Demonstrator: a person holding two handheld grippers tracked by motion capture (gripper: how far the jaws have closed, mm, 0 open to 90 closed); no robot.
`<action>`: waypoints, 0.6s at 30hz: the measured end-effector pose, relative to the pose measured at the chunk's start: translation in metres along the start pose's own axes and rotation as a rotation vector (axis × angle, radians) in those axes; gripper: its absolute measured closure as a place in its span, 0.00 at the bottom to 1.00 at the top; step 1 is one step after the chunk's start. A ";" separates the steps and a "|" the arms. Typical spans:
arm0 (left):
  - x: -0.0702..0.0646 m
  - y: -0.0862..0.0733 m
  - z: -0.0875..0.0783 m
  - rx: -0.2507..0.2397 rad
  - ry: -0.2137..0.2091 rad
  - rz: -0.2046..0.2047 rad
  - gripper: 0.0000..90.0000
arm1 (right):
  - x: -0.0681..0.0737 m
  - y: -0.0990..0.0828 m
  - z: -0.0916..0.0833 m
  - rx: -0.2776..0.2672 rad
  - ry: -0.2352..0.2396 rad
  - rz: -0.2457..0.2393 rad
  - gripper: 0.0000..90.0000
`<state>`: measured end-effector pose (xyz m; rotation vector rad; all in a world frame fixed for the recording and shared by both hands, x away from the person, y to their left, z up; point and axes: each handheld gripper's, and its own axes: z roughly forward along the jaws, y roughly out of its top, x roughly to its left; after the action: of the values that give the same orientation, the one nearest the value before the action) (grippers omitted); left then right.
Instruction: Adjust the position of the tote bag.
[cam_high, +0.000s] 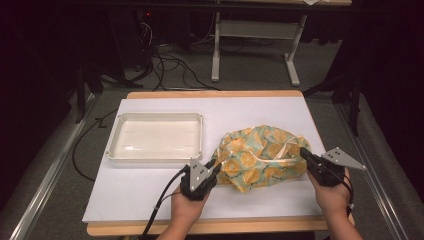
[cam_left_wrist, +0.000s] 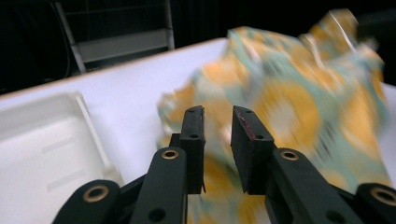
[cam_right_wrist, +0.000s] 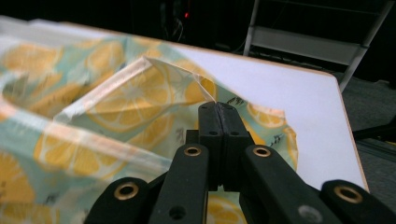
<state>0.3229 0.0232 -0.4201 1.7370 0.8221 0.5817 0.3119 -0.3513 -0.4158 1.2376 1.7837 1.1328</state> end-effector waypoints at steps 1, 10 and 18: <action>0.003 0.006 0.008 -0.012 0.003 -0.025 0.82 | 0.002 -0.002 -0.002 0.008 0.008 -0.014 1.00; -0.019 0.011 0.069 0.082 -0.119 -0.089 0.43 | 0.018 -0.034 -0.008 0.157 0.070 -0.059 1.00; -0.037 -0.013 0.081 0.220 -0.120 -0.037 0.41 | 0.003 -0.056 0.005 0.336 0.009 -0.004 1.00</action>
<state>0.3549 -0.0524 -0.4567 1.9313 0.8566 0.3685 0.2957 -0.3570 -0.4693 1.4196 2.0411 0.8583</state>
